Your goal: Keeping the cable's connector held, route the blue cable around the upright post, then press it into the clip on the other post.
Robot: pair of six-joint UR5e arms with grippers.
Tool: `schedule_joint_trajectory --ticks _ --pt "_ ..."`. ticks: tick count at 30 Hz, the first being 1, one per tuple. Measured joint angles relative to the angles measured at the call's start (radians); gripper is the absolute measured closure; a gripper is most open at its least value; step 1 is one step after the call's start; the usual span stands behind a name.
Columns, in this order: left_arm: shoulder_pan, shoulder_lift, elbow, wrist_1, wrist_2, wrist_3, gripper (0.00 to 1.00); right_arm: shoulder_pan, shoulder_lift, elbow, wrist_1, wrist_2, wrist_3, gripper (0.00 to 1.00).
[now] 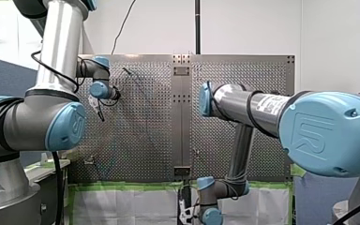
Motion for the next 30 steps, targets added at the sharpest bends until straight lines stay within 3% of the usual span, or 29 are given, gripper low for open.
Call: schedule_joint_trajectory --ticks 15,24,30 --pt "0.005 0.000 0.000 -0.002 -0.002 -0.008 0.25 -0.058 -0.132 0.138 -0.141 0.038 0.002 1.00" --pt "0.011 0.000 0.000 -0.014 -0.013 -0.015 0.25 -0.071 -0.212 0.228 -0.231 0.046 -0.003 1.00" --pt "0.011 0.000 -0.001 -0.028 -0.036 -0.016 0.25 -0.074 -0.243 0.284 -0.287 0.052 -0.005 1.00"
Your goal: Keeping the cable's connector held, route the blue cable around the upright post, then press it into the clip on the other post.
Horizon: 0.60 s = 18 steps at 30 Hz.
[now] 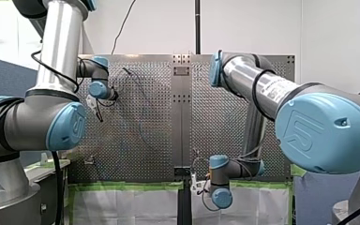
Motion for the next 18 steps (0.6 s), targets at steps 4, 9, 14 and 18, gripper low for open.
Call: schedule_joint_trajectory --ticks 4,9,14,18 --pt "0.000 0.000 0.000 -0.017 -0.022 0.000 0.25 0.000 -0.007 0.041 -0.041 0.004 0.000 1.00" --pt "-0.001 0.000 0.000 -0.043 -0.061 0.002 0.25 -0.001 -0.016 0.089 -0.089 0.021 0.000 1.00" --pt "-0.005 0.000 0.000 -0.060 -0.085 0.001 0.25 -0.001 -0.021 0.130 -0.130 0.026 0.000 1.00" --pt "-0.006 0.000 0.000 -0.079 -0.100 0.000 0.20 -0.001 -0.022 0.174 -0.172 0.028 0.001 1.00"
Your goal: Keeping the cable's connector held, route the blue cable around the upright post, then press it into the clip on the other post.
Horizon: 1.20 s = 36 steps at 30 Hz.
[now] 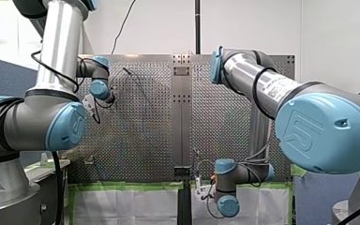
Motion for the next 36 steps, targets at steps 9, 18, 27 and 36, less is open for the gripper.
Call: schedule_joint_trajectory --ticks 9,18,27,36 --pt "-0.002 0.000 0.000 -0.066 -0.040 0.007 0.00 -0.006 -0.001 0.071 -0.014 -0.004 0.003 1.00" --pt "0.004 0.000 0.000 -0.144 -0.021 -0.037 0.00 -0.036 -0.001 0.076 -0.013 -0.011 0.001 1.00" --pt "0.003 0.000 -0.001 -0.223 0.052 -0.116 0.00 -0.056 -0.001 0.077 -0.008 -0.014 -0.004 1.00" --pt "0.009 0.049 -0.019 -0.234 0.078 -0.191 0.00 -0.062 -0.001 0.077 -0.003 -0.015 -0.020 1.00"
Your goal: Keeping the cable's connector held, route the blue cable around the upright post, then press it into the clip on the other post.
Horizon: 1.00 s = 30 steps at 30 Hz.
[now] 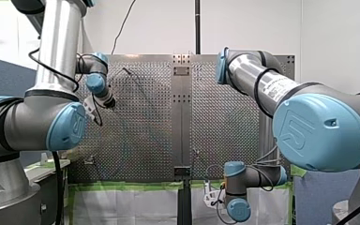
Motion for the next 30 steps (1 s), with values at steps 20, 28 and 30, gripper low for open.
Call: schedule_joint_trajectory --ticks 20,28,30 --pt "0.016 0.072 -0.091 0.074 0.156 -0.186 0.00 -0.001 0.000 0.000 -0.004 -0.014 -0.001 1.00" --pt "0.029 0.093 -0.097 0.094 0.156 -0.254 0.00 0.000 0.000 0.000 -0.008 -0.018 -0.001 1.00" --pt "0.030 0.096 -0.097 0.096 0.157 -0.272 0.00 0.002 0.000 0.000 -0.010 -0.018 -0.001 1.00"
